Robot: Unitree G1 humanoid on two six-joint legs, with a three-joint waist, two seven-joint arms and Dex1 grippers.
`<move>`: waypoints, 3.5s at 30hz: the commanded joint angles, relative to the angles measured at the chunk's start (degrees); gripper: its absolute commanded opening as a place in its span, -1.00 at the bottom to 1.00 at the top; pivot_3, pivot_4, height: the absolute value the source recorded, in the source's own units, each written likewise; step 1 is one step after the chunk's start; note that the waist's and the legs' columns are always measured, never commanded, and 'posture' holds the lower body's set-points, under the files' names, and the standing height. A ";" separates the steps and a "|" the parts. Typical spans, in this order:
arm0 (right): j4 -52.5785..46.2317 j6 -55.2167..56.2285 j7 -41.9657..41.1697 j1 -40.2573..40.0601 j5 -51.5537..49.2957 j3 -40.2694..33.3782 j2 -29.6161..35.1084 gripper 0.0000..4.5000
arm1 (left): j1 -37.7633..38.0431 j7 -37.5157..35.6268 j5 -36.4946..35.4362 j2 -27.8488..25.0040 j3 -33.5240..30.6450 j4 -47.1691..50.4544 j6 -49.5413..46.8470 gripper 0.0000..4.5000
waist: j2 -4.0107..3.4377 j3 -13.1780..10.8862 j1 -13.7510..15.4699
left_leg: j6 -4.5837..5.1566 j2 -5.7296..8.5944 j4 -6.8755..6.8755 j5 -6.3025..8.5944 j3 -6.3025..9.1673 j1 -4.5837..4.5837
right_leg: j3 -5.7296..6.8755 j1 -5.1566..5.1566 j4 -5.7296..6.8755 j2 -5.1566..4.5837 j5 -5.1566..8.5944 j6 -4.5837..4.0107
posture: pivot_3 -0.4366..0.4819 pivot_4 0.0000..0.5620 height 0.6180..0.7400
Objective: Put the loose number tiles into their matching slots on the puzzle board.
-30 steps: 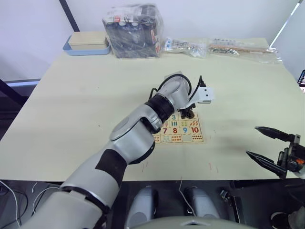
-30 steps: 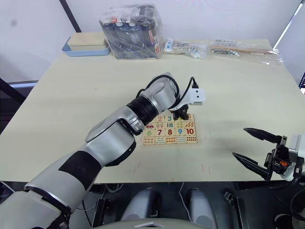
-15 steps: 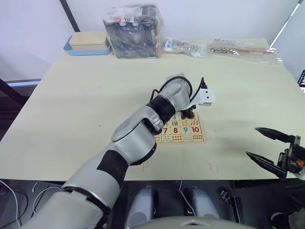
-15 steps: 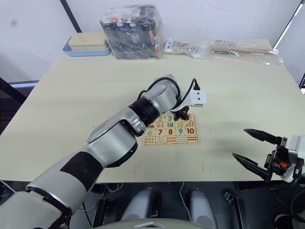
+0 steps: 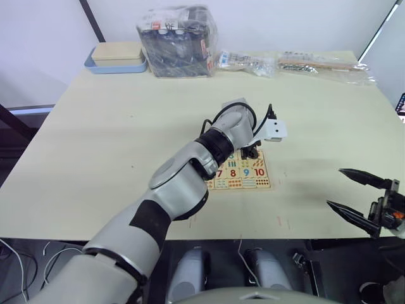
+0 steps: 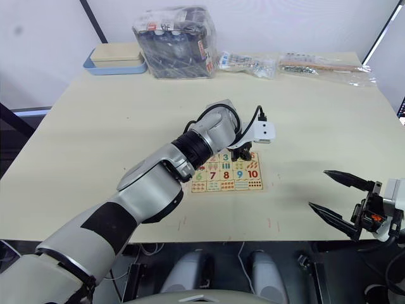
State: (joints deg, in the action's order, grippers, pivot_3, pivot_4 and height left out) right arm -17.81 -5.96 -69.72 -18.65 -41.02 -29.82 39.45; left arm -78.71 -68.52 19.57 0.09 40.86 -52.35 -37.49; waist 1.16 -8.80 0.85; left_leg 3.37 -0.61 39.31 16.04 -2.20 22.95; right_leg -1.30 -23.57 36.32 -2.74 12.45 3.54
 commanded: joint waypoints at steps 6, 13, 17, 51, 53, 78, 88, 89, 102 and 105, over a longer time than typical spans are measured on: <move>-1.86 1.10 -0.01 -0.23 -1.16 -1.90 -0.01 1.00 | 0.32 -0.86 0.68 0.58 -0.63 1.70 -1.05 -0.58 | 0.00 0.00 -0.02 | 0.00 0.01 0.00 0.00 0.00 0.00 | 0.00 0.00 0.00 0.00 0.00 0.00 | -0.05 -0.47 1.00; -1.90 0.96 0.04 -0.14 -1.22 -1.81 0.07 1.00 | 0.50 -1.06 0.85 0.42 -0.76 2.08 -1.32 -0.58 | 0.00 0.00 -0.02 | 0.00 0.00 0.00 0.00 0.00 0.00 | 0.00 0.00 0.00 0.00 0.00 0.00 | -0.05 -0.47 1.00; -1.93 0.83 0.02 -0.13 -1.27 -1.72 0.12 1.00 | 0.58 -0.84 0.83 0.29 -0.93 2.56 -1.44 -0.02 | -0.01 0.00 -0.02 | 0.00 0.00 0.00 0.00 0.00 0.00 | 0.00 0.00 0.00 0.00 0.00 0.00 | -0.05 -0.47 1.00; -2.95 1.08 1.13 -1.44 -0.92 -1.64 -1.03 1.00 | 7.60 1.12 -8.49 -7.14 -14.90 2.13 26.25 -0.97 | -0.04 0.02 -0.01 | 0.00 0.03 0.03 0.00 0.00 -0.04 | 0.00 -0.01 0.12 -0.04 -0.01 0.00 | -0.05 -0.47 1.00; -3.07 1.03 1.25 -1.43 -0.95 -1.54 -1.01 1.00 | 7.85 2.27 -8.17 -6.95 -14.97 1.18 26.97 -0.97 | -0.04 0.01 -0.01 | 0.00 0.03 0.03 0.00 0.00 -0.05 | -0.01 -0.01 0.13 -0.04 -0.01 0.00 | -0.05 -0.47 1.00; -4.28 0.88 1.82 -2.43 -1.33 -1.80 -1.30 1.00 | 7.33 8.01 -3.09 -4.46 -14.25 -7.99 35.04 -0.97 | -0.03 0.01 0.01 | 0.00 0.08 0.03 0.00 0.01 -0.04 | 0.00 -0.01 0.14 -0.04 -0.01 0.00 | -0.05 -0.47 1.00; -4.23 0.79 1.93 -2.26 -1.27 -1.61 -1.28 1.00 | 7.56 7.60 -2.91 -4.46 -14.64 -7.72 35.22 -0.97 | -0.03 0.01 0.00 | 0.00 0.07 0.03 0.00 0.01 -0.04 | 0.00 -0.01 0.14 -0.04 -0.01 0.00 | -0.05 -0.47 1.00; -4.19 0.78 1.96 -2.17 -1.27 -1.57 -1.28 1.00 | 7.53 7.95 -3.03 -4.54 -14.88 -7.70 35.36 -0.97 | -0.03 0.01 0.00 | 0.00 0.07 0.03 0.00 0.01 -0.04 | 0.00 -0.01 0.14 -0.04 -0.01 0.00 | -0.05 -0.47 1.00; -4.90 -0.10 2.42 0.23 -1.33 0.39 -1.03 1.00 | 18.64 4.66 -20.91 -14.93 -32.46 25.69 14.45 -0.97 | -0.08 0.02 -0.61 | -0.01 -0.10 0.02 0.00 -0.03 -0.14 | -0.07 -0.04 0.30 -0.05 -0.01 -0.01 | -0.05 -0.47 1.00; -4.97 -0.73 2.67 1.64 -1.48 1.17 -0.69 1.00 | 24.01 8.01 -25.10 -18.07 -37.02 38.62 3.28 -0.97 | -0.09 0.03 -0.51 | -0.03 -0.17 0.03 -0.02 0.01 -0.19 | -0.01 -0.03 0.44 -0.05 0.00 -0.03 | -0.05 -0.47 1.00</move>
State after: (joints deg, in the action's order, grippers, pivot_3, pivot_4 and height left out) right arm -21.36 -6.38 -67.15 -17.87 -41.30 -28.43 38.01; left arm -55.56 -62.25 -2.24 -17.27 6.80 -21.72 -28.54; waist 1.07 -8.77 0.34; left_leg 3.34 -0.78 39.35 16.02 -2.19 22.75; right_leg -1.31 -23.59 36.76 -2.79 12.45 3.52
